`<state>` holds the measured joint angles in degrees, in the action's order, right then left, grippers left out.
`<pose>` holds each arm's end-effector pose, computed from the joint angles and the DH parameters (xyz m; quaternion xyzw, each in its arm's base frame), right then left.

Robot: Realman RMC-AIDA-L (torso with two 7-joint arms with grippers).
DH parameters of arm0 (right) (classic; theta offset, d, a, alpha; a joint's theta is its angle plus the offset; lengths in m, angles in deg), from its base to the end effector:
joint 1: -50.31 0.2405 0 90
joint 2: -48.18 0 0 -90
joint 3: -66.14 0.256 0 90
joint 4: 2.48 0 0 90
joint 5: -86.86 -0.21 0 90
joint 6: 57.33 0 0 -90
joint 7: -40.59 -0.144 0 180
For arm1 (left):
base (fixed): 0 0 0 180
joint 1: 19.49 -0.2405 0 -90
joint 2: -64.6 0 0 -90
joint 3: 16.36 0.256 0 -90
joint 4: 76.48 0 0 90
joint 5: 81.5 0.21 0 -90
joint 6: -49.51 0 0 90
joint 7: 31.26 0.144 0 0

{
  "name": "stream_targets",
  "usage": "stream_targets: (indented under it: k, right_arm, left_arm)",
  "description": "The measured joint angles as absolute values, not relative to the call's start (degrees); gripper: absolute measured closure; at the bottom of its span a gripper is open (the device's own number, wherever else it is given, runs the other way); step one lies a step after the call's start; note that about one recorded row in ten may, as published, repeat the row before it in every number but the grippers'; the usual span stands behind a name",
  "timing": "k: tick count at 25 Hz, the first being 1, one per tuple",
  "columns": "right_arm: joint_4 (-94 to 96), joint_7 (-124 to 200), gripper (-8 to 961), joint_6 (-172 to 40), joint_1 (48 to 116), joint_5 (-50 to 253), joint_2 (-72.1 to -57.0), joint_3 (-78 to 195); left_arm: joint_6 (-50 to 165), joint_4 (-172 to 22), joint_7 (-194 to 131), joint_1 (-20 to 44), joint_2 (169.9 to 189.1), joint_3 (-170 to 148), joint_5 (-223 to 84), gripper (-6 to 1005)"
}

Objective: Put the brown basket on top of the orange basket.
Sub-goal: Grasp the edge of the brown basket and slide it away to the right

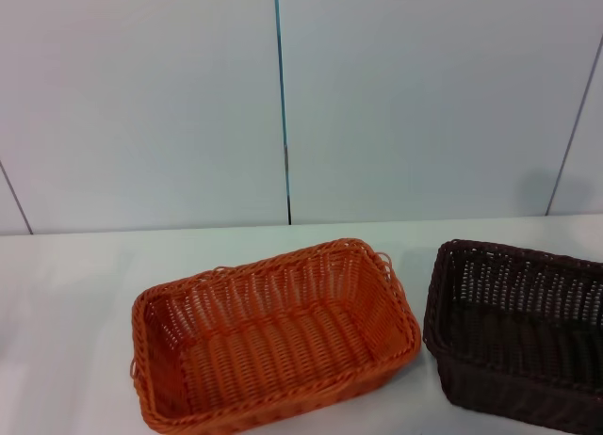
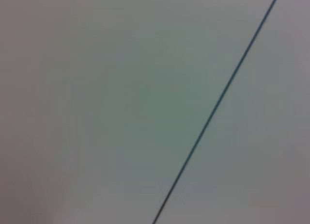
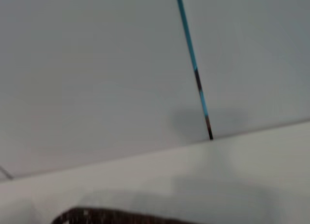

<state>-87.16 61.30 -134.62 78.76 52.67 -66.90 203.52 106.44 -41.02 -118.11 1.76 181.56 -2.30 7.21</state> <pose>0.2551 0.3813 0.1782 -0.5462 -0.7045 -0.4386 0.1140 -0.4064 0.3278 0.1391 -0.5689 -0.4709 -0.3832 0.5547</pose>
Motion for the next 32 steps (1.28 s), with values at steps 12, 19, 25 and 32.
stream_targets:
  k: [12, 19, 25, 32]
  right_arm:
    - [-81.81, 62.2, 308, -143.3, 82.63, 63.92, -64.01, 204.95]
    - [-74.56, 63.23, 256, -139.77, 82.17, 64.17, -64.52, 204.8]
    - [-70.46, 64.01, 259, -135.47, 81.79, 64.38, -64.67, 204.71]
    - [-68.83, 64.1, 262, -132.56, 81.31, 65.9, -65.21, 204.81]
  left_arm:
    - [106.29, -40.65, -119.13, 0.69, 180.41, -3.47, 11.77, 93]
    - [105.42, -40.62, -118.88, 0.62, 180.34, -4.05, 12.96, 93]
    - [105.0, -40.62, -118.84, 0.6, 180.11, -4.06, 12.98, 93]
    - [105.0, -40.53, -118.82, 0.34, 180.05, -4.14, 12.98, 93]
